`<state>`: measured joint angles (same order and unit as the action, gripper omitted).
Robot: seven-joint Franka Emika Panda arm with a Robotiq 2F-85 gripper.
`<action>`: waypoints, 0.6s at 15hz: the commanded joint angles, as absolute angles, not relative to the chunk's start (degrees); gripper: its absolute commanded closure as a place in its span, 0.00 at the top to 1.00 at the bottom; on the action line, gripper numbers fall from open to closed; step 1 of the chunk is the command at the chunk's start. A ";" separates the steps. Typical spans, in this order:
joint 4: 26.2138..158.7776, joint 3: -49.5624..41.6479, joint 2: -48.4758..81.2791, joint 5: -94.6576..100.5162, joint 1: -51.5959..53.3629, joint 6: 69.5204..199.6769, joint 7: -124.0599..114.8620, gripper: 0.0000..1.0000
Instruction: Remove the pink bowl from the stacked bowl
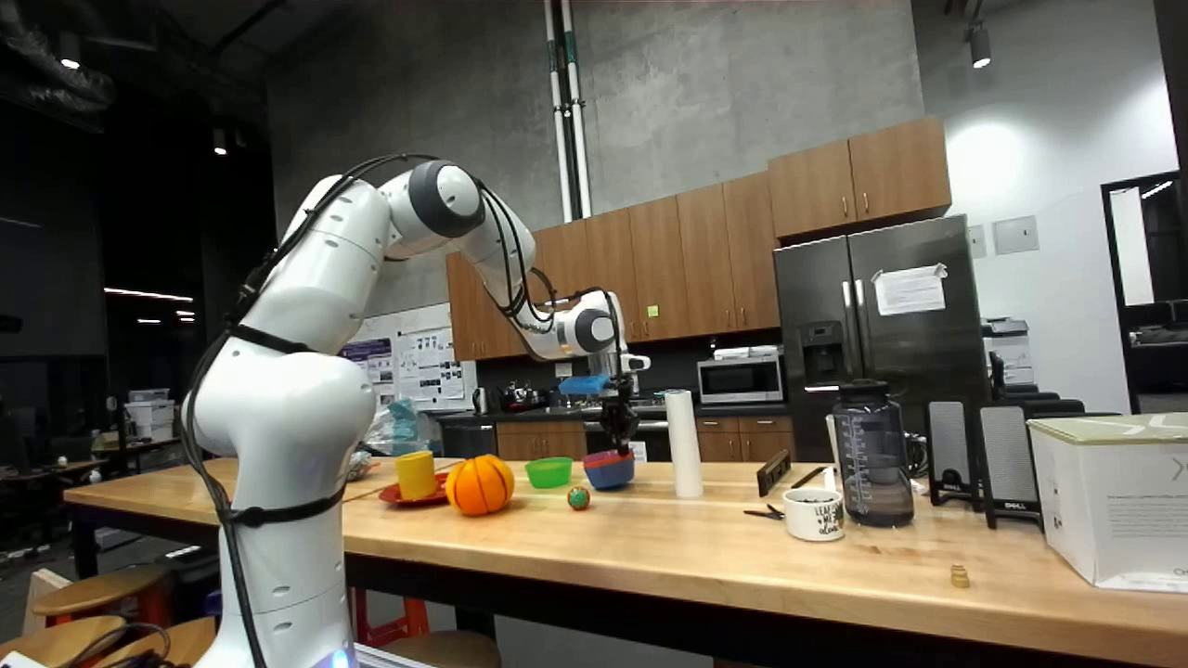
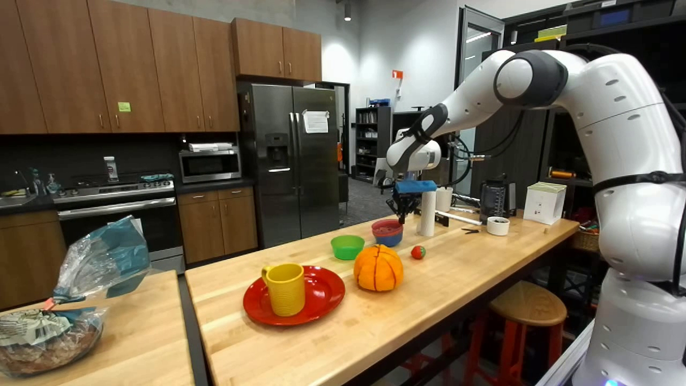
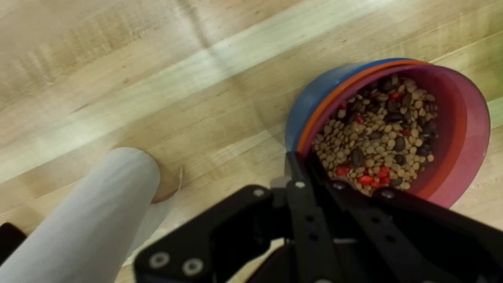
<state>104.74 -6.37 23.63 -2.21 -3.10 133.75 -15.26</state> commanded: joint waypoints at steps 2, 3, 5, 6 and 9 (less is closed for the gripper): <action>105.42 -8.00 22.30 1.49 -1.98 133.07 -18.12 0.01; 105.42 -8.06 22.32 1.69 -1.96 132.94 -18.25 0.01; 105.19 -8.19 22.53 2.47 -1.97 132.33 -18.26 0.01; 105.08 -8.01 22.72 2.30 -2.13 131.94 -17.91 0.01; 105.10 -7.43 23.33 1.42 -2.48 131.05 -17.04 0.20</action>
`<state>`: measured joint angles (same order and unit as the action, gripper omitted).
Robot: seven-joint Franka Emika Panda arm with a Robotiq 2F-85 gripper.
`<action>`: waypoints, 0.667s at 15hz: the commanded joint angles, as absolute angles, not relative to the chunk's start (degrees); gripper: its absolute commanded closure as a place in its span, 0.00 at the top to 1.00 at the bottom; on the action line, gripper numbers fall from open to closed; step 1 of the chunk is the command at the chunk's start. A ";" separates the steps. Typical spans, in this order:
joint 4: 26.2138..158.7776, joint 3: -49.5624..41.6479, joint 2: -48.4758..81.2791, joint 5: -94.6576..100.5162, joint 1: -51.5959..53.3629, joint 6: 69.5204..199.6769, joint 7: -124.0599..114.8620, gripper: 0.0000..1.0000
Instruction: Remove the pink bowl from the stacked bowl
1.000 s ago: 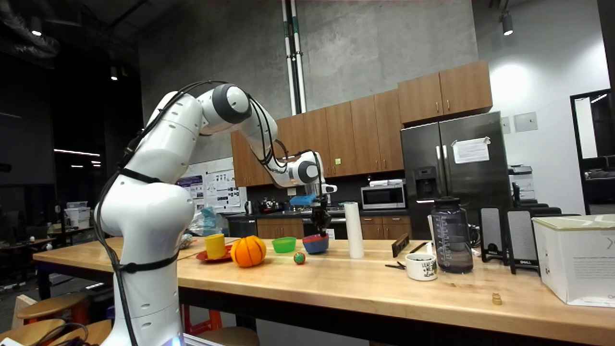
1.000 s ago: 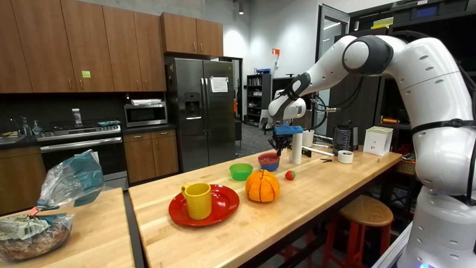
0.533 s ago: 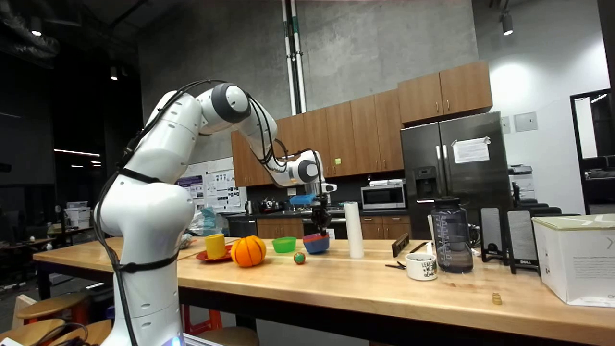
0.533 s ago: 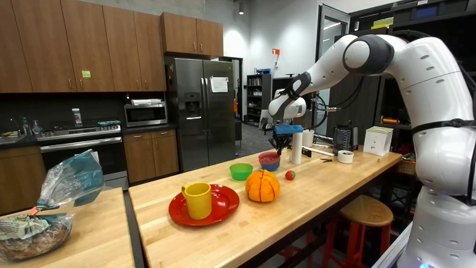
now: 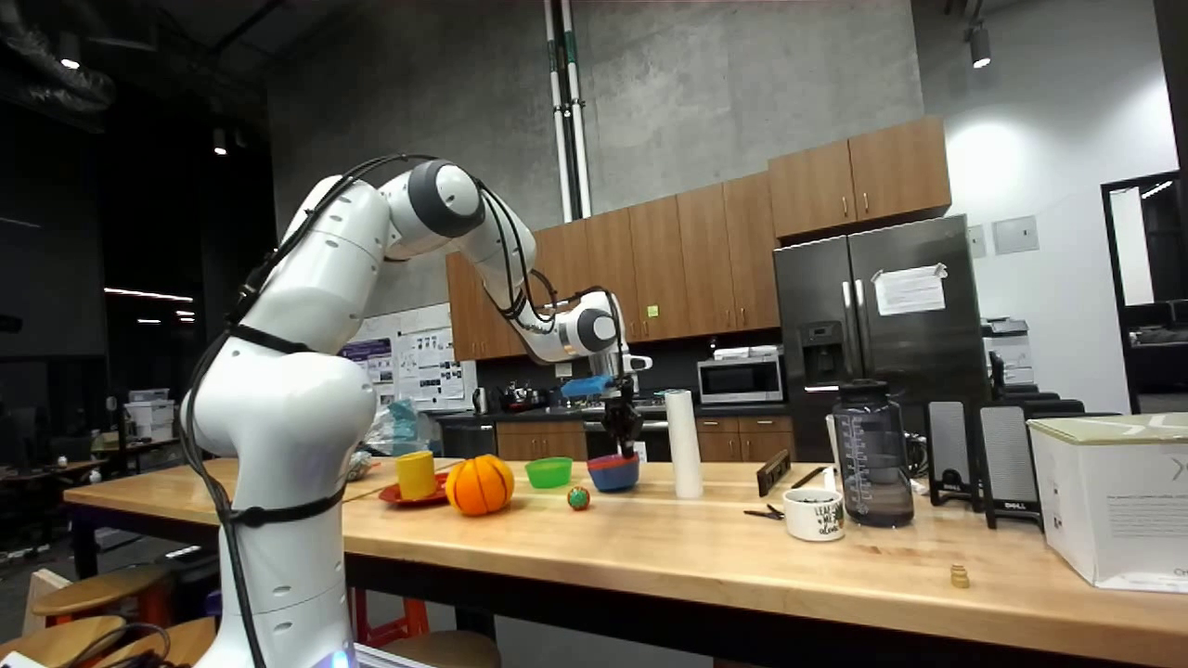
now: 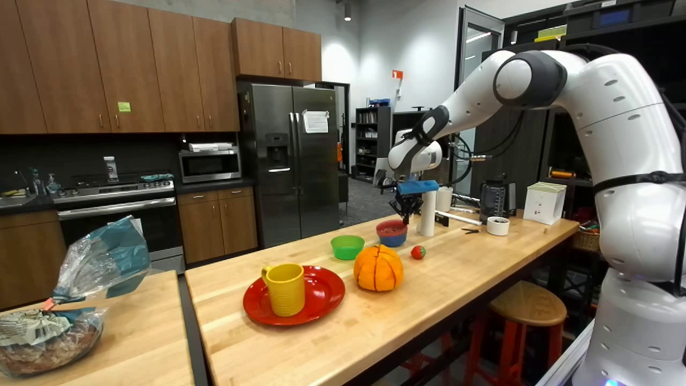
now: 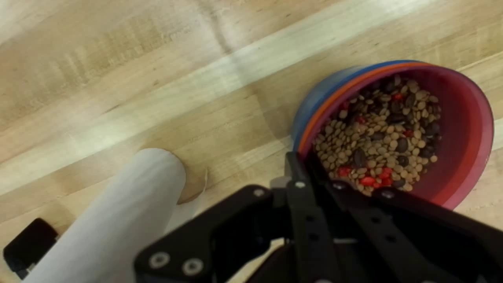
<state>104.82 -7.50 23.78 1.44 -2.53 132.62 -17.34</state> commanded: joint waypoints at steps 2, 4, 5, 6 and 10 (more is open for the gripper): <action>105.22 -7.28 23.40 1.29 -2.50 130.68 -16.85 0.35; 105.37 -7.14 23.27 1.26 -2.48 130.54 -16.81 0.47; 105.39 -7.05 23.29 1.19 -2.48 130.47 -16.71 0.53; 105.42 -6.89 23.39 1.05 -2.49 130.48 -16.53 0.61; 105.53 -6.27 23.54 -0.01 -2.62 130.75 -15.95 0.87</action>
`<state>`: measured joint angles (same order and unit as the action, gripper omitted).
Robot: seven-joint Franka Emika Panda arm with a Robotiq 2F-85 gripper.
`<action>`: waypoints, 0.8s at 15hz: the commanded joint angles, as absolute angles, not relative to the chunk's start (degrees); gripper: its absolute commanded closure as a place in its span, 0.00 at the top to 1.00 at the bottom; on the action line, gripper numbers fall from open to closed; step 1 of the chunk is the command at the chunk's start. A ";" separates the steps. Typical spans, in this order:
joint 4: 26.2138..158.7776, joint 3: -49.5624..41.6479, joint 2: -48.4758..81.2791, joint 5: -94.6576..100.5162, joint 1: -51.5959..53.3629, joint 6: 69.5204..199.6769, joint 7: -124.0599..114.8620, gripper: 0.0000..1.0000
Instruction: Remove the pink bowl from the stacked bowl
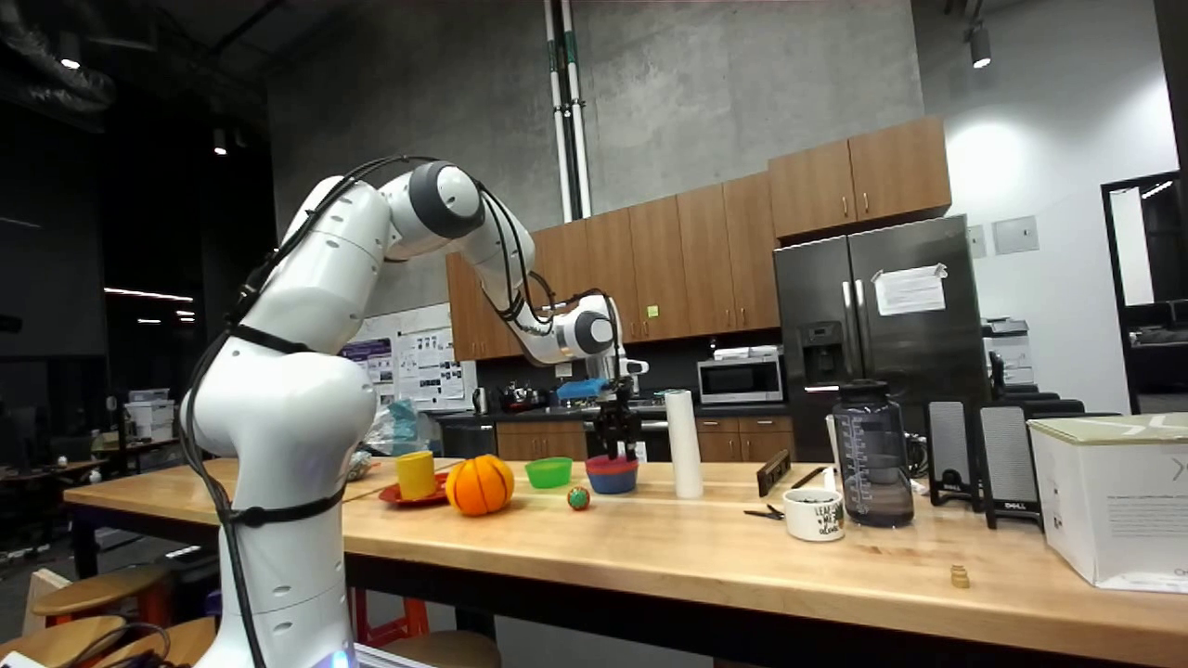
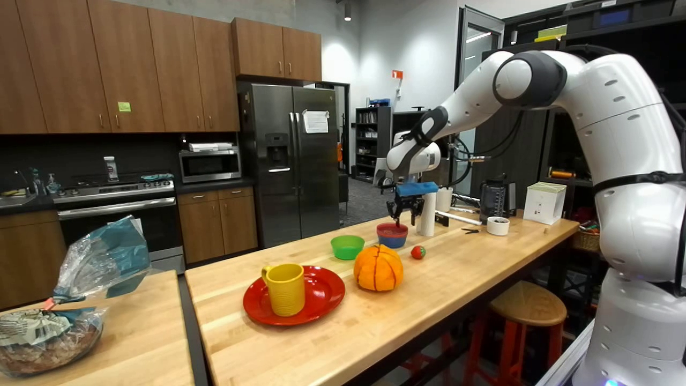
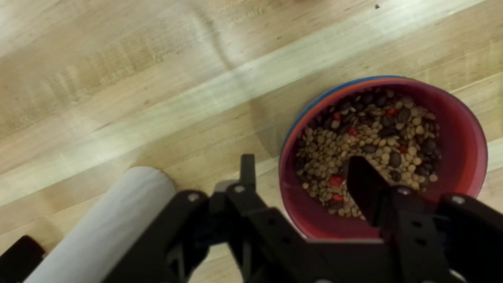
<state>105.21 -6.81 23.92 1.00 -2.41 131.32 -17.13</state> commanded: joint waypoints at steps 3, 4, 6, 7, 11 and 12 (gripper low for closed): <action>105.69 -5.65 23.58 -0.75 -2.63 131.08 -15.41 1.00; 105.63 -5.53 23.61 -0.82 -2.61 130.97 -15.27 1.00; 105.44 -5.30 23.81 -1.05 -2.65 130.80 -15.07 0.98; 105.39 -5.15 23.90 -1.31 -2.72 130.72 -14.87 0.75; 105.35 -4.94 24.01 -1.67 -2.77 130.82 -14.44 0.62; 105.29 -4.95 24.02 -1.67 -2.80 130.78 -14.45 0.53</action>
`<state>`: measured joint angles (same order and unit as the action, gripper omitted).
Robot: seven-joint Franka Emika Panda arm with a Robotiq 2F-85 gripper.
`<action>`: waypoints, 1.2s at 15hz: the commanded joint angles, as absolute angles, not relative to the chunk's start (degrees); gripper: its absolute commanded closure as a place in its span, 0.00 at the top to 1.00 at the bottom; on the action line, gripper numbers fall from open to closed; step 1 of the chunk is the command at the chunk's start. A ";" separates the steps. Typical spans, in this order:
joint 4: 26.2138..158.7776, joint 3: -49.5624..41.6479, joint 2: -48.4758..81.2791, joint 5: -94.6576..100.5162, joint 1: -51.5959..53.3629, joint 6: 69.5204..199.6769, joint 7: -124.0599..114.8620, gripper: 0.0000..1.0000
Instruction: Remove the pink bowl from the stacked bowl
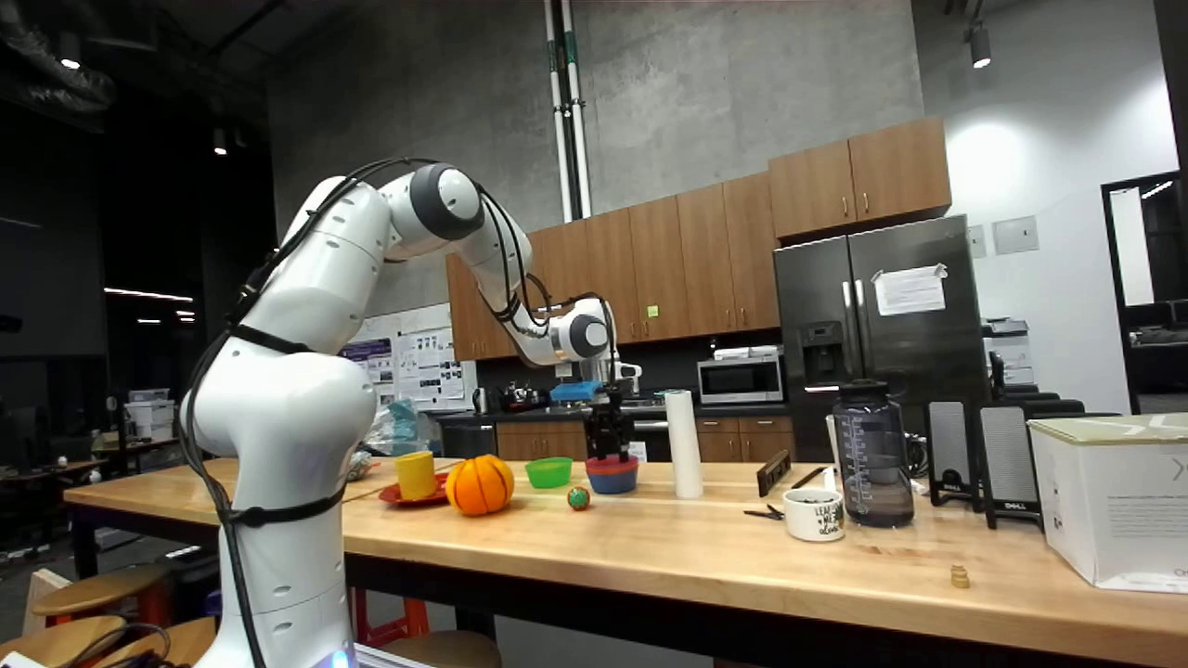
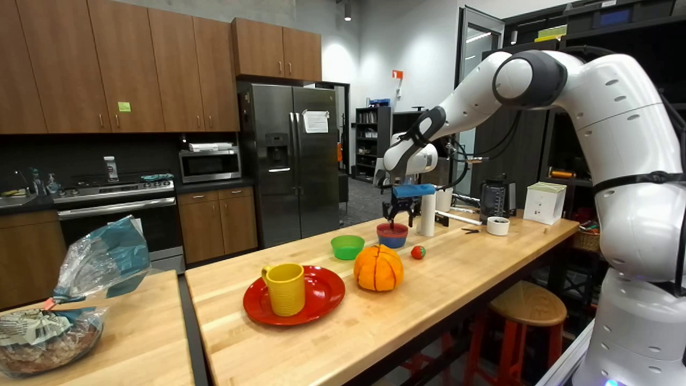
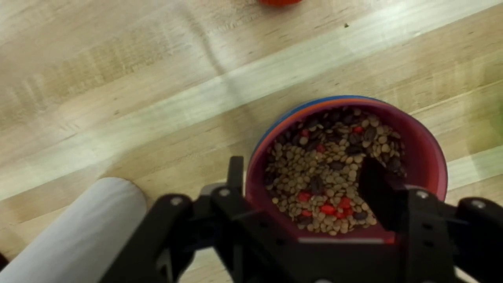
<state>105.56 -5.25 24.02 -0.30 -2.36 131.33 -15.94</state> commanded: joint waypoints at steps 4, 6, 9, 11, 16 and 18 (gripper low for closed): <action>105.24 -4.98 23.98 -1.69 -2.84 130.76 -14.45 0.22; 105.21 -5.02 23.89 -1.71 -2.96 130.73 -14.45 0.06; 105.43 -5.24 23.38 -1.59 -3.13 131.22 -14.62 0.36; 105.42 -5.37 23.25 -1.50 -3.25 131.27 -14.73 0.40; 105.02 -5.46 23.65 -1.48 -3.45 131.09 -14.65 0.72; 104.75 -5.25 24.10 -1.77 -3.55 131.22 -14.32 0.85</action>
<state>105.29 -5.45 23.95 -0.33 -3.12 131.47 -15.82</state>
